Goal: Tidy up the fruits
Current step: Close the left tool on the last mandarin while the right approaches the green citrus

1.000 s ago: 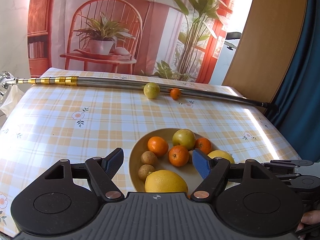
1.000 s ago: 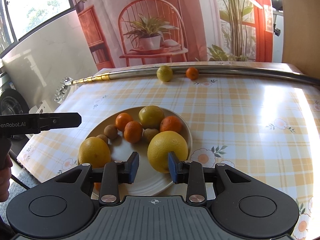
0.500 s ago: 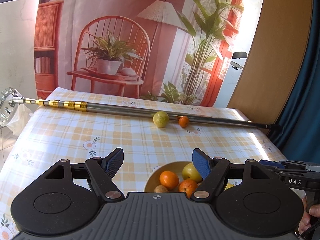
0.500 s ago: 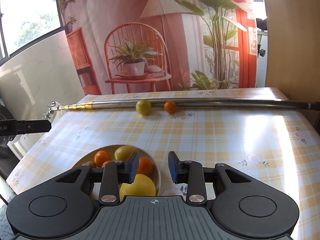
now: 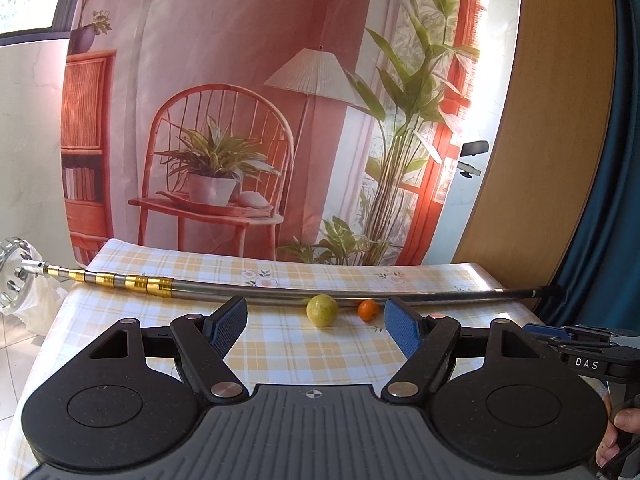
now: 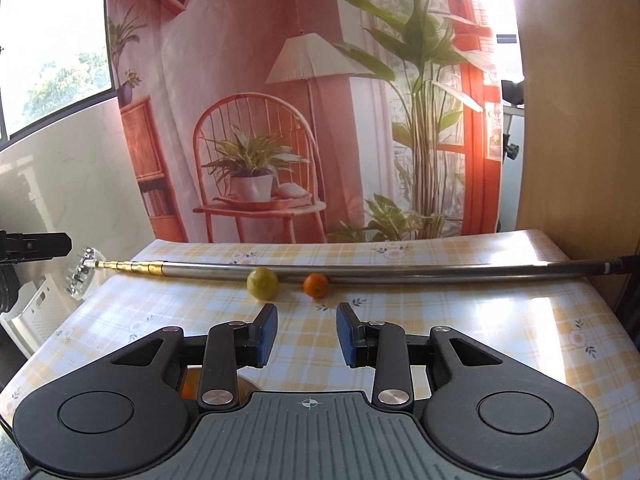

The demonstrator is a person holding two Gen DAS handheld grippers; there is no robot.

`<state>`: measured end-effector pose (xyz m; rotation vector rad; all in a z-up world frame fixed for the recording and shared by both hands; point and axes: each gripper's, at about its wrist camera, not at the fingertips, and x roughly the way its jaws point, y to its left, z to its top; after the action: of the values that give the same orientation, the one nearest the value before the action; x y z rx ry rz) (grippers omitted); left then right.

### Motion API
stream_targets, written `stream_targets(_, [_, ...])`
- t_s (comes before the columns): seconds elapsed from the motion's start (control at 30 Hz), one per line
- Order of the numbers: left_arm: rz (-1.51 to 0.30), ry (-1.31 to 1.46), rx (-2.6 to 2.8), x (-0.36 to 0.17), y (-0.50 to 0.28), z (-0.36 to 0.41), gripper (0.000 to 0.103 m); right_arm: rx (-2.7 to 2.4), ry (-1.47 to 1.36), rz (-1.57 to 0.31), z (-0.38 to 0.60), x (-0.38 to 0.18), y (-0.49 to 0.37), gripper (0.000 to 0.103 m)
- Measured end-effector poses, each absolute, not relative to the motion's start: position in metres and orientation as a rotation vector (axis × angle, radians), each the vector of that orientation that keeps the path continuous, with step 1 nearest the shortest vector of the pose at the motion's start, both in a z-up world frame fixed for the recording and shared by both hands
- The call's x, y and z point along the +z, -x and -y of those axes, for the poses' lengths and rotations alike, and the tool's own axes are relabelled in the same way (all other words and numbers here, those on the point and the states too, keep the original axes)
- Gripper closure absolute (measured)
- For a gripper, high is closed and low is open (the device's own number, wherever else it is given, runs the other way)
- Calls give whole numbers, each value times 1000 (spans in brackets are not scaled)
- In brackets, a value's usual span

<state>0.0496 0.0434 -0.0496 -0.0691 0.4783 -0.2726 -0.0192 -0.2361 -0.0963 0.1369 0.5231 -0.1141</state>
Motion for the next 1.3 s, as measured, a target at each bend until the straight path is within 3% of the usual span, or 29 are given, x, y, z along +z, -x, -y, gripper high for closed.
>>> stream_targets(0.7, [-527, -57, -413, -76, -99, 0, 27, -147, -144, -525, 258, -115, -10, 72])
stream_targets(0.93, [-553, -88, -462, -89, -121, 24, 41, -186, -149, -530, 272, -126, -19, 69])
stream_targets(1.3, [-629, -95, -508, -120, -184, 58, 53, -251, -213, -547, 301, -153, -32, 68])
